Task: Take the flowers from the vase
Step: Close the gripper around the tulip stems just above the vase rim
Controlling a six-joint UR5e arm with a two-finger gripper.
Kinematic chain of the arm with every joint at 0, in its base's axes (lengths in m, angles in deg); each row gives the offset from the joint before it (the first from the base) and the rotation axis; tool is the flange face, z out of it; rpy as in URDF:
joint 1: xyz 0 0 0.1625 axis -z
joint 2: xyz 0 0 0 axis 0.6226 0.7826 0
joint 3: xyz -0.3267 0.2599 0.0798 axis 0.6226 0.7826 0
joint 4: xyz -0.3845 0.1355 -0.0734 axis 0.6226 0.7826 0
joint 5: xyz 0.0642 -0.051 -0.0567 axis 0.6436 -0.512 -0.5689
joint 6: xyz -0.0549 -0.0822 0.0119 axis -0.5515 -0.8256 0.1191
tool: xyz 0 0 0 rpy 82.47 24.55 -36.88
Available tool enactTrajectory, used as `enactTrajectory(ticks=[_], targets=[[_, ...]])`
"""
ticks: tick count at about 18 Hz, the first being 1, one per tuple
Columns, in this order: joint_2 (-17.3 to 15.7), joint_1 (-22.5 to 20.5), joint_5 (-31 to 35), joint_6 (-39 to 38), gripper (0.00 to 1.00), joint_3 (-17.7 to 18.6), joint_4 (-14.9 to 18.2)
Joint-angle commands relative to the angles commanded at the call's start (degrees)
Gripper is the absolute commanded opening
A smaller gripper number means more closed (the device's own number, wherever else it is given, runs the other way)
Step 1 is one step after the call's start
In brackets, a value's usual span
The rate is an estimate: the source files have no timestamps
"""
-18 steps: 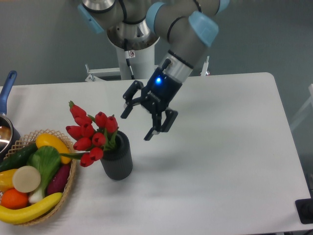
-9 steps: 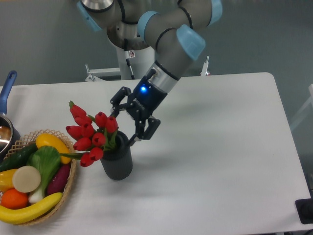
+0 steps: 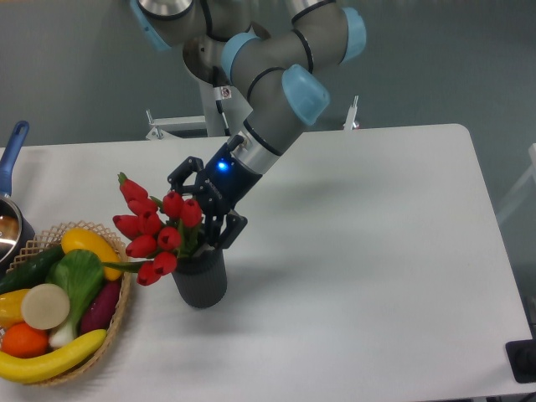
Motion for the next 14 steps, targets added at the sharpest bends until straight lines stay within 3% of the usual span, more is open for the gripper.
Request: enactTrajectory(ticks=[4,7,9,14], targets=[[0.4,0.0,-1.3,-0.1,0.68,-0.6,0.0],[0.4,-0.3,-1.4,-0.1,0.62,-0.9,0.0],[0.3,-0.7,-1.4,-0.3,0.51,-0.8,0.0],[0.3,-0.7,-1.4,-0.4,0.36,-0.7,0.0]])
